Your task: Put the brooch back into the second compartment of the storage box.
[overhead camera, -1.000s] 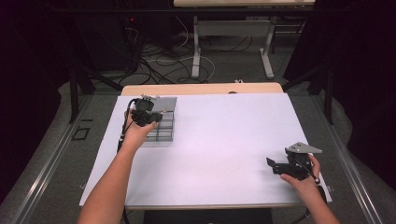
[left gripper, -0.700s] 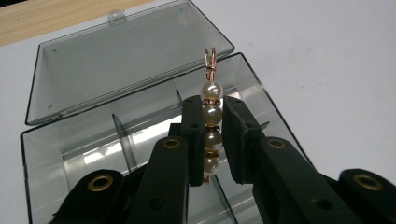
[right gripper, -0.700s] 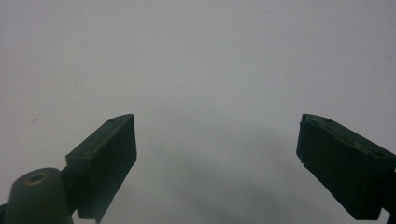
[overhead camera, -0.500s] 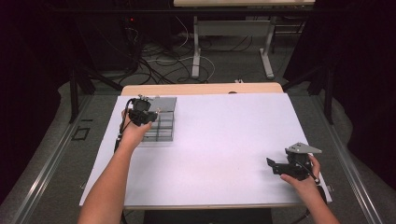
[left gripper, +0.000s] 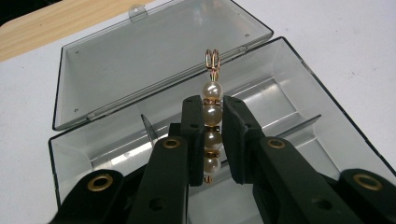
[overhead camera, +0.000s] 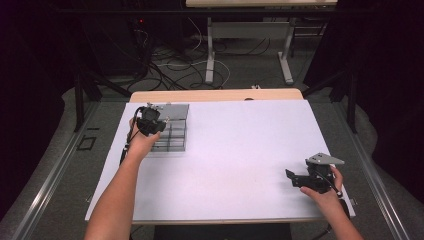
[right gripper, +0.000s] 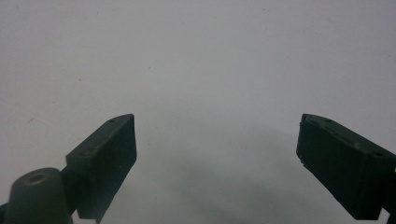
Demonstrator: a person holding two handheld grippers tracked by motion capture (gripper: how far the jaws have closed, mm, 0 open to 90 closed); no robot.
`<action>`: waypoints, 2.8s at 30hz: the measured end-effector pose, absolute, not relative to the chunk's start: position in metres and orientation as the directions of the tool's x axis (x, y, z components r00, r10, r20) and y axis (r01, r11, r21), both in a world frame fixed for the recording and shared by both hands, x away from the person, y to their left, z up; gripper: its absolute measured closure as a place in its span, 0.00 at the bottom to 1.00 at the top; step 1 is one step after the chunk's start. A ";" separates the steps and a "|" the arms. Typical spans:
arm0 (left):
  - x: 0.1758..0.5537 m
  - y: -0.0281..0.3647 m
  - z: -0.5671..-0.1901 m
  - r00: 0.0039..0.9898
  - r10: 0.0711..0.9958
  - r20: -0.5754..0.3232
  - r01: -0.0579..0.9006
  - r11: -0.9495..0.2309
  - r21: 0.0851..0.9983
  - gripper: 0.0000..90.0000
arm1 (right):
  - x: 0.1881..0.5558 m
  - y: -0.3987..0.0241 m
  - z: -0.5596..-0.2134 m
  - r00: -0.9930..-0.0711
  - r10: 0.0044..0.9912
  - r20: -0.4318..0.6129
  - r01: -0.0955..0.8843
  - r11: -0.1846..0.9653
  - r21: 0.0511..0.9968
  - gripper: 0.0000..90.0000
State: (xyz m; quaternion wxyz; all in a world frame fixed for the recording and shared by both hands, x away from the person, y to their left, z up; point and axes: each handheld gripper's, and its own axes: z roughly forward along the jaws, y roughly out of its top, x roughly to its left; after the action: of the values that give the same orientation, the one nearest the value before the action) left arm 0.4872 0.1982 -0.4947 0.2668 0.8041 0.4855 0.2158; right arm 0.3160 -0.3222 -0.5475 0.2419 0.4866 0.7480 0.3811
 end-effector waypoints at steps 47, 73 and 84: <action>0.504 0.212 -0.515 0.413 0.905 0.105 0.687 -0.385 0.616 0.72 | 0.315 -0.322 -0.549 -0.407 0.913 0.010 0.549 0.236 0.801 0.13; 0.485 0.227 -0.493 0.325 0.945 -0.039 0.707 -0.215 0.674 0.52 | 0.316 -0.321 -0.546 -0.417 0.909 0.005 0.539 0.243 0.806 0.13; 0.471 0.232 -0.484 0.348 0.933 -0.088 0.683 -0.189 0.706 0.39 | 0.316 -0.321 -0.546 -0.428 0.904 0.008 0.533 0.246 0.809 0.13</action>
State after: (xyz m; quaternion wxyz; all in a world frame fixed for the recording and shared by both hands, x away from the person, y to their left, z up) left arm 0.4708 0.2320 -0.4843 0.3378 0.7484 0.5400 0.1852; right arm 0.3160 -0.3208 -0.5461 0.2401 0.4779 0.7519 0.3856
